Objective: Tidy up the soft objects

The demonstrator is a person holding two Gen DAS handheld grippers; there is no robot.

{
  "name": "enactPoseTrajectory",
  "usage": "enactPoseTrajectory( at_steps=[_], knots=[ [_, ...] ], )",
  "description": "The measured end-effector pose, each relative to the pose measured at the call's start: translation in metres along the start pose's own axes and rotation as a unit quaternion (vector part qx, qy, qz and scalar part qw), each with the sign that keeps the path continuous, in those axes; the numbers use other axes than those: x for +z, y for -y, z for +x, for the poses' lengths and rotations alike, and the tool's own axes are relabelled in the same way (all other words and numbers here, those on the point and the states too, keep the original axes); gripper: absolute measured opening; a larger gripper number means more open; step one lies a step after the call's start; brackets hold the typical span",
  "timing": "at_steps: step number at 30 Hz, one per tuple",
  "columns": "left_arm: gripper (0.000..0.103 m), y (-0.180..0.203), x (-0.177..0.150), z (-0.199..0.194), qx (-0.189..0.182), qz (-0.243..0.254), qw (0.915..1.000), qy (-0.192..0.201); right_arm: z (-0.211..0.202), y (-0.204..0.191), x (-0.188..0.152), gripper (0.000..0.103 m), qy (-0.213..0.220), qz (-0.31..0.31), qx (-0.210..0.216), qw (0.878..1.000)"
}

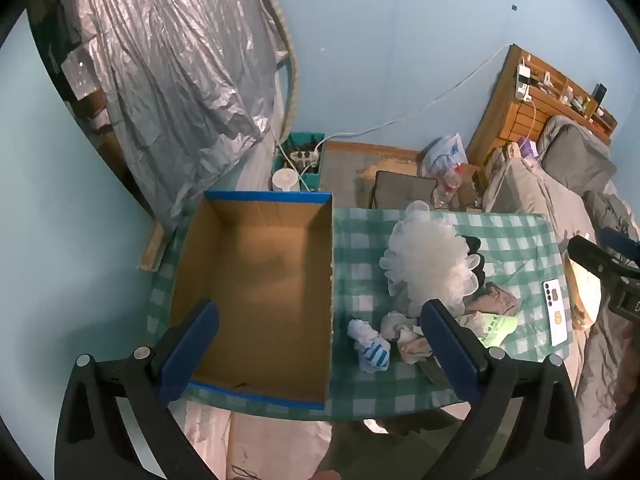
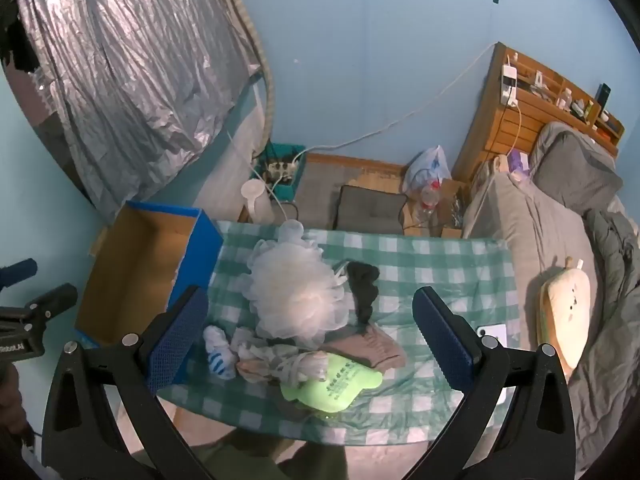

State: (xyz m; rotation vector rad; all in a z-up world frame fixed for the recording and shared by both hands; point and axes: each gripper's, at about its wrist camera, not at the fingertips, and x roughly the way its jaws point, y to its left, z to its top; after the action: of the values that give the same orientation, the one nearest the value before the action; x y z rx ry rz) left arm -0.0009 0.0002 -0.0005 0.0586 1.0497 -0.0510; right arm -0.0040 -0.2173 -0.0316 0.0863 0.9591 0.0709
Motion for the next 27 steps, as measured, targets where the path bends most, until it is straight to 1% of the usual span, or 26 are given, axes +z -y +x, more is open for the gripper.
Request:
enactPoseTrajectory(
  at_steps=[2, 3, 6, 8, 12, 18, 27],
  knots=[
    [0.102, -0.002, 0.0, 0.0, -0.004, -0.008, 1.0, -0.001, 0.001, 0.0, 0.001, 0.102, 0.001, 0.001, 0.001, 1.0],
    [0.102, -0.004, 0.002, 0.004, -0.009, -0.014, 0.9998, -0.01, 0.001, 0.001, 0.001, 0.101, 0.001, 0.0, 0.002, 1.0],
    [0.102, -0.005, 0.004, 0.007, -0.015, -0.023, 0.9996, -0.011, 0.0, 0.0, 0.002, 0.102, 0.001, -0.003, 0.003, 1.0],
    [0.102, -0.002, -0.004, 0.006, -0.017, -0.025, 0.9995, -0.002, 0.003, 0.002, 0.001, 0.101, 0.002, -0.006, 0.002, 1.0],
    [0.101, 0.001, 0.003, 0.009, -0.009, -0.018, 0.9998, -0.007, 0.003, 0.004, 0.003, 0.101, 0.0, -0.006, 0.0, 1.0],
    [0.101, 0.003, 0.004, 0.011, -0.007, -0.017, 0.9998, -0.01, 0.007, 0.005, 0.005, 0.102, -0.003, -0.009, 0.002, 1.0],
    [0.102, 0.009, 0.004, 0.016, -0.012, -0.014, 0.9997, -0.014, 0.011, 0.006, 0.005, 0.102, -0.007, -0.009, 0.003, 1.0]
  ],
)
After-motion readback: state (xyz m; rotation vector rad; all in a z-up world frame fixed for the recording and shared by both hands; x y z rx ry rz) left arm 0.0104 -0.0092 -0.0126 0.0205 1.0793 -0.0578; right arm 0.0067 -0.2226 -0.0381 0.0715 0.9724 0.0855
